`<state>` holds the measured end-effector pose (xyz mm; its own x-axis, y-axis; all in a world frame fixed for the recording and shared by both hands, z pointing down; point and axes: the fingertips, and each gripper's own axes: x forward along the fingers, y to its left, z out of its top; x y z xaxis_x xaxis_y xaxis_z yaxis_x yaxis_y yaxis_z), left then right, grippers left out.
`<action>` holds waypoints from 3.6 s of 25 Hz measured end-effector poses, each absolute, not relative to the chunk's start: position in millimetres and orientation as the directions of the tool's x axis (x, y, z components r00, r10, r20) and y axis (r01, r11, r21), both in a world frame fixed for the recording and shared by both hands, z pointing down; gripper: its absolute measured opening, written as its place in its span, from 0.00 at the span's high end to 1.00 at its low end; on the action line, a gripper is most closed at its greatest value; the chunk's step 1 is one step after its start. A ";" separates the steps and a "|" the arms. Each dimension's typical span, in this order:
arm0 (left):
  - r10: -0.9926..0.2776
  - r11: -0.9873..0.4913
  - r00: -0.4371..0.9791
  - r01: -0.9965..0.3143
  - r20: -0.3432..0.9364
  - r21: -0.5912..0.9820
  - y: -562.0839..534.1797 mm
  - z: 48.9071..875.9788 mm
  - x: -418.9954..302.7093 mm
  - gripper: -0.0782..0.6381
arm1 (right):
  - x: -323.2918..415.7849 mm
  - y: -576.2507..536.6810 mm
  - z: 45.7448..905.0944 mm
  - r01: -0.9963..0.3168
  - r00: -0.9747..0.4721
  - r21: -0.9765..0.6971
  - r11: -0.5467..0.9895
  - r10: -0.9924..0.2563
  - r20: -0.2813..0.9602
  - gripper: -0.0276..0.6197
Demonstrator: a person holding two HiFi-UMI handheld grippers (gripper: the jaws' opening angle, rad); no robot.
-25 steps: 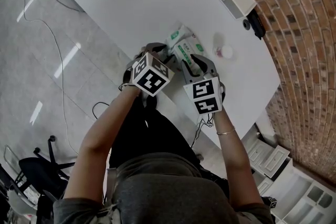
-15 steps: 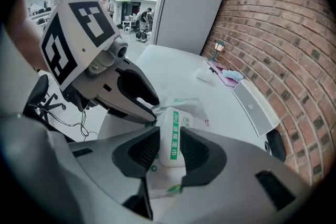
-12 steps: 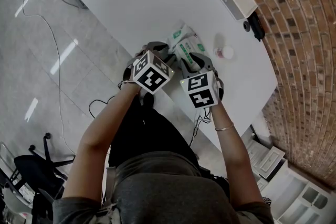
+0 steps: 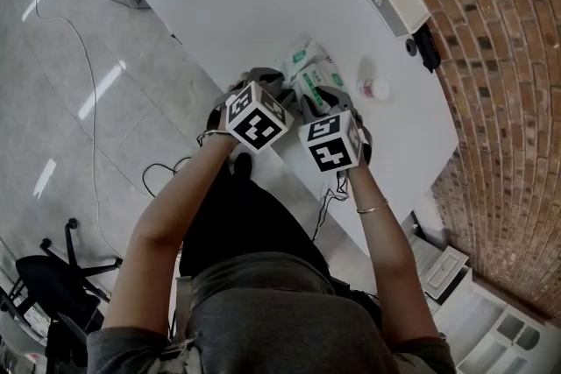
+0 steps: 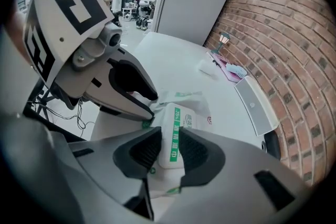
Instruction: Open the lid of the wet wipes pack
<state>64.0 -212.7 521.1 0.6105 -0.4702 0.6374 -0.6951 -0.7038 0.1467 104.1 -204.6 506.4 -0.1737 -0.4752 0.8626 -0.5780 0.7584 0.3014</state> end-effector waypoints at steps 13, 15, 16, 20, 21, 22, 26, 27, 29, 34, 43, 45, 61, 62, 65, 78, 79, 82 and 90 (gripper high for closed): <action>-0.460 -0.713 0.619 -0.685 0.636 0.151 -212.0 522.0 63.7 0.68 | 103.3 -204.7 510.9 -0.570 -0.106 0.329 0.752 -0.465 0.879 0.81; -0.458 -0.715 0.620 -0.683 0.637 0.151 -212.1 522.3 63.3 0.68 | 102.8 -204.7 511.0 -0.572 -0.103 0.330 0.751 -0.465 0.880 0.82; -0.457 -0.715 0.621 -0.682 0.636 0.152 -212.3 522.5 63.3 0.68 | 102.7 -204.8 511.0 -0.571 -0.101 0.332 0.751 -0.465 0.880 0.82; -0.456 -0.715 0.622 -0.682 0.637 0.153 -212.6 522.8 63.3 0.68 | 101.9 -204.1 510.3 -0.560 -0.095 0.341 0.755 -0.467 0.879 0.84; -0.456 -0.715 0.622 -0.682 0.637 0.154 -212.5 522.7 63.2 0.68 | 101.8 -203.8 510.0 -0.560 -0.096 0.339 0.756 -0.466 0.879 0.85; -0.455 -0.715 0.622 -0.682 0.637 0.155 -212.6 522.7 63.1 0.68 | 101.8 -203.5 509.7 -0.563 -0.098 0.335 0.756 -0.464 0.881 0.85; -0.453 -0.714 0.618 -0.683 0.643 0.153 -213.7 523.2 62.8 0.68 | 102.4 -204.1 507.4 -0.576 -0.116 0.308 0.757 -0.449 0.886 0.86; -0.452 -0.713 0.617 -0.684 0.644 0.155 -213.8 523.5 62.7 0.68 | 102.5 -204.3 506.9 -0.580 -0.119 0.302 0.756 -0.446 0.887 0.87; -0.451 -0.711 0.616 -0.686 0.646 0.158 -214.4 523.6 62.5 0.68 | 103.0 -204.5 506.3 -0.585 -0.124 0.296 0.755 -0.443 0.888 0.87; -0.448 -0.712 0.613 -0.685 0.651 0.155 -214.8 524.3 63.7 0.68 | 103.9 -204.6 506.1 -0.582 -0.121 0.291 0.759 -0.435 0.892 0.88; -0.451 -0.712 0.607 -0.687 0.655 0.146 -216.8 524.8 62.8 0.69 | 103.0 -204.6 504.2 -0.596 -0.140 0.267 0.757 -0.425 0.894 0.89; -0.450 -0.712 0.605 -0.687 0.656 0.145 -216.8 525.4 63.0 0.69 | 102.9 -204.8 503.7 -0.601 -0.147 0.261 0.756 -0.425 0.893 0.89; -0.444 -0.723 0.601 -0.678 0.665 0.131 -216.1 526.2 63.7 0.72 | 104.3 -205.3 497.6 -0.622 -0.177 0.206 0.755 -0.392 0.903 0.90; -0.443 -0.723 0.601 -0.678 0.666 0.131 -216.1 526.3 63.7 0.73 | 104.6 -205.5 497.6 -0.623 -0.178 0.203 0.755 -0.390 0.903 0.90; -0.441 -0.722 0.597 -0.679 0.670 0.130 -216.5 526.9 63.8 0.73 | 105.5 -207.2 497.2 -0.627 -0.183 0.198 0.754 -0.389 0.903 0.90; -0.439 -0.726 0.586 -0.678 0.681 0.115 -217.0 528.1 63.7 0.76 | 106.0 -208.9 494.3 -0.634 -0.193 0.176 0.753 -0.375 0.907 0.90; -0.438 -0.727 0.585 -0.677 0.682 0.114 -217.1 528.3 63.8 0.76 | 106.1 -209.1 494.2 -0.635 -0.192 0.176 0.752 -0.374 0.907 0.90; -0.437 -0.729 0.584 -0.675 0.684 0.111 -216.9 528.8 64.2 0.76 | 106.3 -209.4 494.2 -0.633 -0.192 0.174 0.755 -0.371 0.908 0.91; -0.429 -0.736 0.584 -0.669 0.689 0.108 -216.2 529.5 64.8 0.77 | 107.5 -209.3 493.2 -0.630 -0.198 0.161 0.759 -0.357 0.913 0.91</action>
